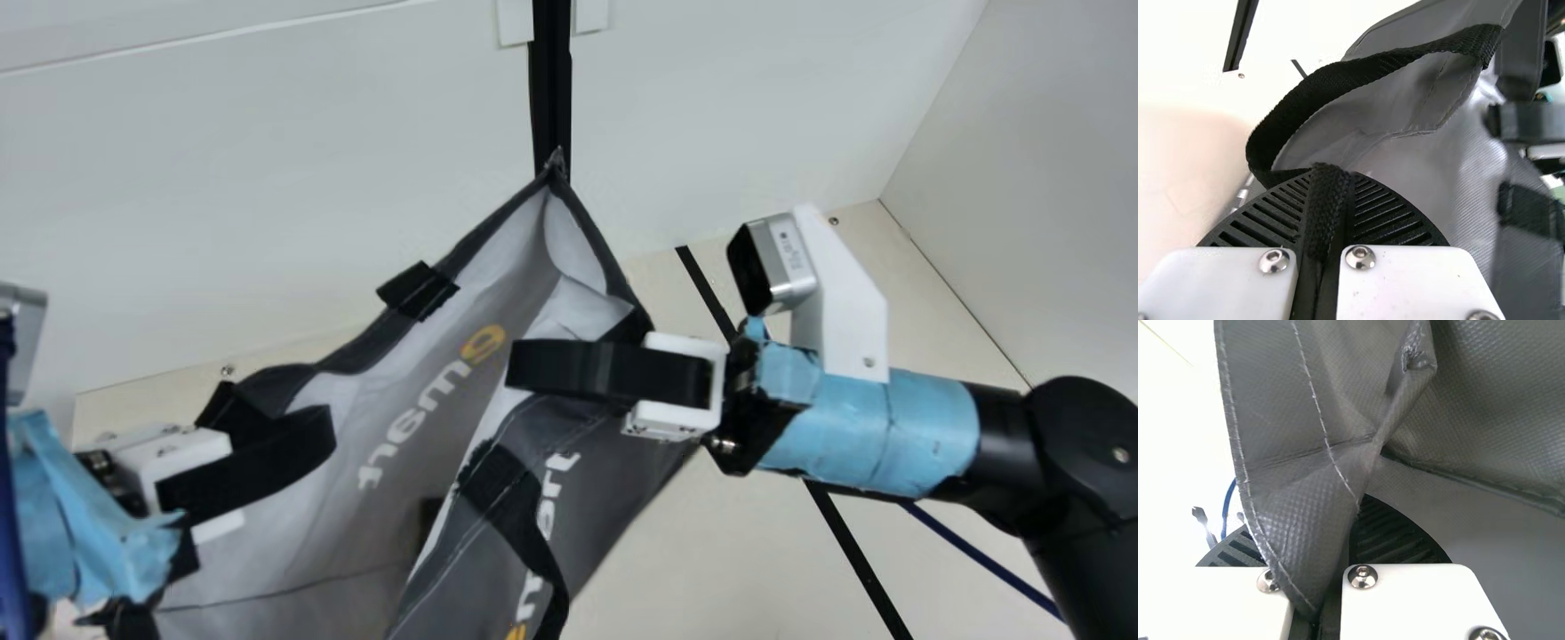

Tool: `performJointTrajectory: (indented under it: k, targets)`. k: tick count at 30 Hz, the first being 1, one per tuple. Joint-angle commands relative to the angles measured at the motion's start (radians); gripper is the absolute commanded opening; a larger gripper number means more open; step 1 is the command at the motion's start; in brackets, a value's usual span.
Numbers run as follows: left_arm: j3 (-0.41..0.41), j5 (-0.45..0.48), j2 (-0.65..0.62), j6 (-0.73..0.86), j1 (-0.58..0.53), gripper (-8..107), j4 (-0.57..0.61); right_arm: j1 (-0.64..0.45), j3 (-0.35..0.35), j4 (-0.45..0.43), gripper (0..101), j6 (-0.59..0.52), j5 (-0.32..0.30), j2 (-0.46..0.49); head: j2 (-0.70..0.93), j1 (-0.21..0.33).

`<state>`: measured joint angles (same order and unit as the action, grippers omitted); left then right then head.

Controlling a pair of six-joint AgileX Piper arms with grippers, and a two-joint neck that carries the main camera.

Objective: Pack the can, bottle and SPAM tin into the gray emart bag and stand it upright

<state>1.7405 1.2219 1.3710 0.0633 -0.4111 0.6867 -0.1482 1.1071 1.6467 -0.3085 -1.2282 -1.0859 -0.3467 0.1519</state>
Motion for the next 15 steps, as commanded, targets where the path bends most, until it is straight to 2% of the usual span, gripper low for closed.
performJointTrajectory:
  k: [1,9,15]
  targets:
    - [0.003,-0.002,-0.004,-0.005,-0.035,-8,-0.025,-0.018,0.003,0.002,0,0.034,0.008,0.016,-0.002,0.023]
    - [-0.016,-0.002,-0.006,-0.007,-0.105,-8,-0.053,-0.102,-0.004,-0.063,0,0.114,0.008,0.055,-0.002,0.023]
    - [-0.048,-0.002,0.016,0.028,-0.108,-8,-0.016,-0.160,-0.036,-0.138,0,0.084,0.008,0.041,-0.002,0.023]
